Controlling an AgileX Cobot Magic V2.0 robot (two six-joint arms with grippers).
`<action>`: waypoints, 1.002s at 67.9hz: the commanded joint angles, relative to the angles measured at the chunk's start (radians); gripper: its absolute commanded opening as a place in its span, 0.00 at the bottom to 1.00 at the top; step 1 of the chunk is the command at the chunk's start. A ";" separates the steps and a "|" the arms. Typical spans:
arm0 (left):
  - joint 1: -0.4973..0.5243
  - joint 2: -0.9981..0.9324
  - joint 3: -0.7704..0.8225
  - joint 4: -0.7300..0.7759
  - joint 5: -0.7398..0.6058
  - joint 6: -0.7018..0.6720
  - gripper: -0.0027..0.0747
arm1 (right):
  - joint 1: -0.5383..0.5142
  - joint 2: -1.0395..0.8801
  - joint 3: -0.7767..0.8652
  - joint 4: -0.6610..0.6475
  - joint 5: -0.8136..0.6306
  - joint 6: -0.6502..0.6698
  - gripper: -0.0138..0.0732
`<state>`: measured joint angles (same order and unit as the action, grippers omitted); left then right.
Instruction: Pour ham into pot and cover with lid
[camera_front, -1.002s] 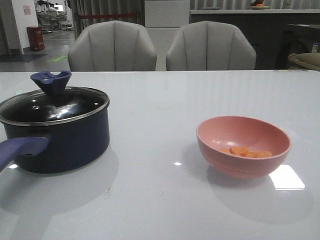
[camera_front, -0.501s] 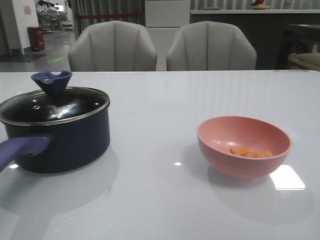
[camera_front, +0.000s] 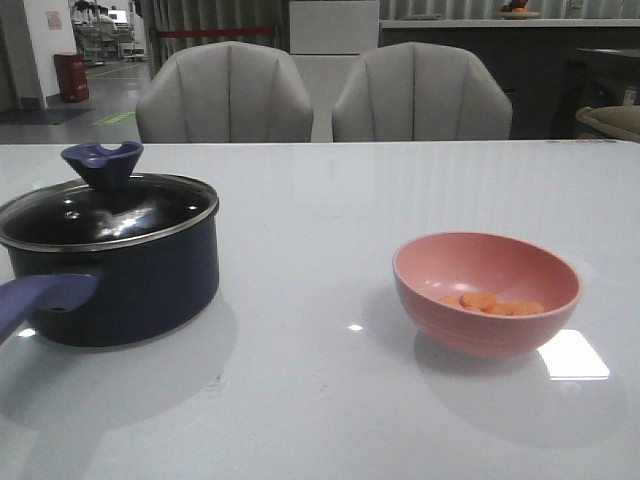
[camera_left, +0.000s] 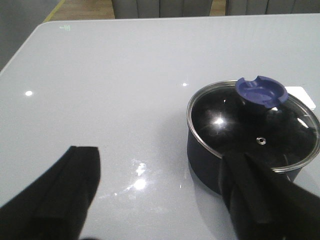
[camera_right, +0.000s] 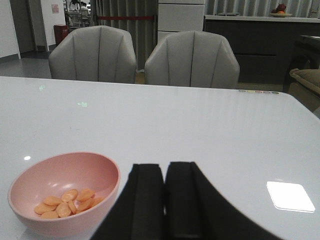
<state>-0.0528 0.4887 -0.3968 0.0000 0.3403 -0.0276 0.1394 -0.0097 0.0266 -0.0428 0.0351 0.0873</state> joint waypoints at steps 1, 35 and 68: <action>0.002 0.037 -0.054 -0.038 -0.063 -0.008 0.84 | -0.004 -0.020 -0.005 -0.011 -0.089 -0.006 0.33; -0.109 0.475 -0.449 -0.137 0.120 -0.008 0.84 | -0.004 -0.020 -0.005 -0.011 -0.089 -0.006 0.33; -0.270 1.002 -0.915 -0.118 0.361 -0.054 0.84 | -0.004 -0.020 -0.005 -0.011 -0.089 -0.006 0.33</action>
<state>-0.3147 1.4636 -1.2193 -0.1161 0.6977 -0.0540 0.1394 -0.0097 0.0266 -0.0428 0.0351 0.0873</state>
